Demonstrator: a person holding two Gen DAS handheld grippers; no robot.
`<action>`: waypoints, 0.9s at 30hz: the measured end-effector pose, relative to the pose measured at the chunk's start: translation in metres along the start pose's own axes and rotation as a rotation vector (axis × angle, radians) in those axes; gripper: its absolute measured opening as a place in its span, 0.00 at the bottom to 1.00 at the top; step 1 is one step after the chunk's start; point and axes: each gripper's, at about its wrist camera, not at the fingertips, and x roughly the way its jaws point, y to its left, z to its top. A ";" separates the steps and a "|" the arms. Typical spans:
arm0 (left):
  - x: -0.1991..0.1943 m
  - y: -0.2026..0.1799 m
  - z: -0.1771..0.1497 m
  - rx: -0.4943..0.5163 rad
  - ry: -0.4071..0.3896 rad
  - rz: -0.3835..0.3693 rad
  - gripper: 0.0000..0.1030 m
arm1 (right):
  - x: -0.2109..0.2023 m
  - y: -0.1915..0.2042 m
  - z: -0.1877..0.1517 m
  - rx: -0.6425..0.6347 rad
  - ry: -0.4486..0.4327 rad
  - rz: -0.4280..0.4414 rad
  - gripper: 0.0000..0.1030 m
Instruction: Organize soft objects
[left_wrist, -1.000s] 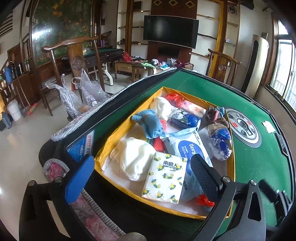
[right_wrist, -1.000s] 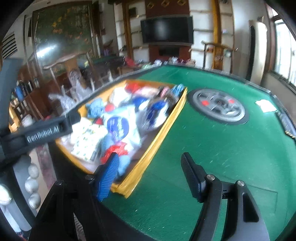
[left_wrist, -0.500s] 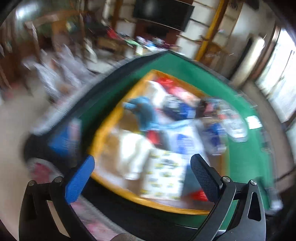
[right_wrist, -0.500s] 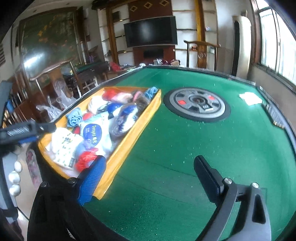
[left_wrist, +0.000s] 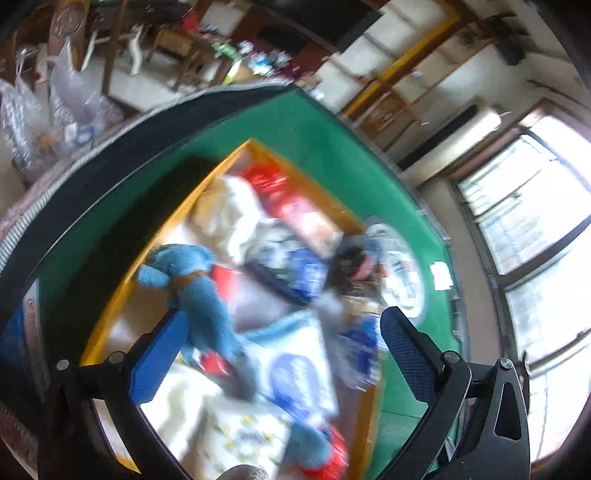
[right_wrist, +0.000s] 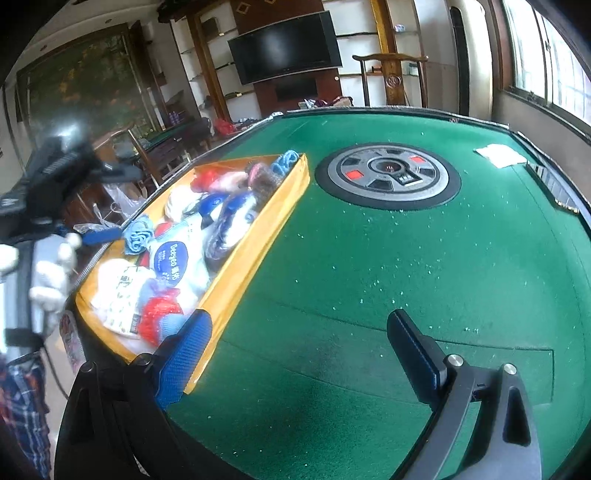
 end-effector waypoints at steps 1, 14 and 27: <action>0.011 0.006 0.002 -0.012 0.017 0.034 1.00 | 0.002 -0.001 0.000 0.001 0.003 0.002 0.91; -0.020 -0.010 -0.003 0.030 0.009 -0.150 1.00 | 0.010 -0.011 0.003 0.037 0.015 0.010 0.91; 0.039 -0.013 0.040 0.085 0.048 -0.033 1.00 | 0.010 -0.017 0.001 0.065 0.014 0.030 0.91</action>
